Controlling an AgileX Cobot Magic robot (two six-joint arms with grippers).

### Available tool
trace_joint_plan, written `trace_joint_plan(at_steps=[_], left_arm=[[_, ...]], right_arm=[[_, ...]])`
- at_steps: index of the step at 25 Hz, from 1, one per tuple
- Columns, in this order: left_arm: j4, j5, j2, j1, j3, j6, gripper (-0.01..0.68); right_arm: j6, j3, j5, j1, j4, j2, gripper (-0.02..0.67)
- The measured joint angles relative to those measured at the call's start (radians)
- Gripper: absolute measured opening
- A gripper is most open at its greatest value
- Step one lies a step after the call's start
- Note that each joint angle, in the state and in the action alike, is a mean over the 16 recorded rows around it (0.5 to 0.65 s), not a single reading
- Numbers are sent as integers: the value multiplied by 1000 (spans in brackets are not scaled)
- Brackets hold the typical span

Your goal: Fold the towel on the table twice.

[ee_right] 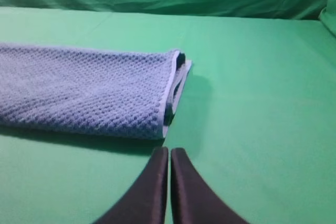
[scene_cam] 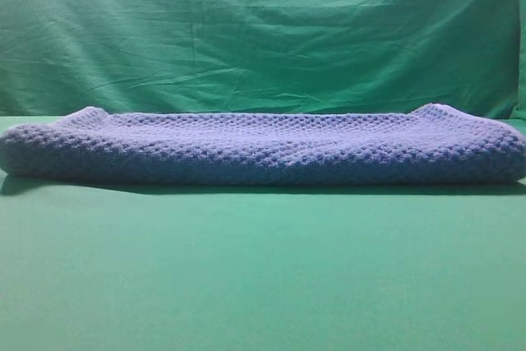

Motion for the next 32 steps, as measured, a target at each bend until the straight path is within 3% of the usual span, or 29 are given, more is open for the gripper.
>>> trace_joint_plan(at_steps=[21,32], left_arm=[[0,3,0,9,0,0,0],[0,6,0,66,0,0,0]], right_arm=[[0,10,53,-6,95,0,0],[0,10,54,-114,101,-22,0]])
